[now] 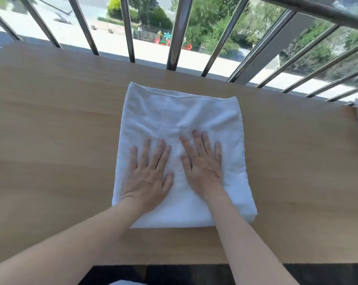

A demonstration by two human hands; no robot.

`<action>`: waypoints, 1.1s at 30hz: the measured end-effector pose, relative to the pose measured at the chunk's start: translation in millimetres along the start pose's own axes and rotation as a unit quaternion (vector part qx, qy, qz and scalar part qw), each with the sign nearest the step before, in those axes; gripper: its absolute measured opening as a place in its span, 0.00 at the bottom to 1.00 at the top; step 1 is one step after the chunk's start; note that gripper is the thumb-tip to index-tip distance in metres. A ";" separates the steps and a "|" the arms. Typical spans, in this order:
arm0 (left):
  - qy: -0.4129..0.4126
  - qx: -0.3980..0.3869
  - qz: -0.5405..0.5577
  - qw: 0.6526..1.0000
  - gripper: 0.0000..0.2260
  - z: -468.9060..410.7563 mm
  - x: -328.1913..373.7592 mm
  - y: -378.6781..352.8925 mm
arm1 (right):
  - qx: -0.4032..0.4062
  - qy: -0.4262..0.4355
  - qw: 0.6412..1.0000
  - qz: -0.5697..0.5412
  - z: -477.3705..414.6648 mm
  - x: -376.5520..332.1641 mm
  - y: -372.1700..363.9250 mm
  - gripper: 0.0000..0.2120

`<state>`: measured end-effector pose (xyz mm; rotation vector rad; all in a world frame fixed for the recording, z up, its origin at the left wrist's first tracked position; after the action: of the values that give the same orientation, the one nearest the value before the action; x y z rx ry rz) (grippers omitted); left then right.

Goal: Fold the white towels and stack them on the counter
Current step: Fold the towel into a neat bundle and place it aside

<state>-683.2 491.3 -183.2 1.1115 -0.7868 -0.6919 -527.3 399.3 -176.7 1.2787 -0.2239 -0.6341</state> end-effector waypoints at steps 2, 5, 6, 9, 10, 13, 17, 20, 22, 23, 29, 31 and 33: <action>-0.016 0.005 -0.016 1.000 0.32 -11.0 -1.4 0.7 | 0.013 0.000 1.000 0.002 -19.6 20.1 7.2 0.27; -0.004 0.013 -0.017 1.000 0.32 -26.0 4.0 2.6 | 0.029 -0.015 0.999 -0.016 -51.7 47.8 21.3 0.29; -0.002 0.016 -0.022 1.000 0.32 -30.5 5.9 3.2 | 0.030 -0.030 0.999 -0.018 -62.4 58.0 26.5 0.29; 0.002 0.022 -0.039 0.999 0.32 -38.8 6.8 5.6 | 0.023 -0.107 0.993 -0.043 -90.5 84.6 41.8 0.29; 0.003 0.024 -0.040 0.999 0.32 -39.5 7.2 6.5 | 0.024 -0.138 0.989 -0.053 -96.6 87.8 45.6 0.29; 0.004 0.026 -0.037 0.999 0.32 -38.6 8.2 7.8 | 0.060 -0.132 0.987 -0.065 -98.5 60.7 51.0 0.30; 0.003 0.038 -0.031 0.999 0.32 -39.0 8.4 9.2 | 0.039 0.090 0.995 -0.032 -85.7 9.3 33.7 0.28; 0.007 0.031 -0.024 0.999 0.32 -39.8 9.3 12.8 | 0.023 0.039 0.999 -0.024 -111.2 28.2 37.1 0.29; 0.011 0.029 -0.022 0.999 0.31 -39.7 9.4 14.5 | 0.014 -0.010 1.000 -0.018 -130.6 45.9 45.2 0.30; 0.012 0.028 -0.020 0.999 0.31 -39.1 9.6 14.8 | 0.010 -0.032 0.999 -0.019 -138.1 54.0 49.4 0.30; 0.009 0.024 -0.013 1.000 0.31 -39.8 8.2 14.7 | 0.027 -0.116 0.992 -0.043 -137.1 59.0 59.1 0.29; 0.006 0.023 -0.010 1.000 0.31 -39.5 7.6 13.1 | 0.062 -0.083 0.991 -0.080 -104.5 31.2 49.5 0.29; 0.004 0.025 -0.010 1.000 0.31 -39.4 6.0 11.6 | 0.066 -0.025 0.993 -0.090 -58.3 2.5 30.6 0.28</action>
<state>-646.1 509.7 -180.4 1.1678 -0.7907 -0.6880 -486.8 450.2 -165.7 1.4220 -0.1948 -0.8175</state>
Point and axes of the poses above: each hand's wrist, its own z-axis away from the middle knuckle, its own y-axis out of the back of the hand, x = y × z, the point moved 2 cm from there along -z, towards the middle knuckle, and after that the axes turned 6 degrees about -x, right-handed, at the moved point
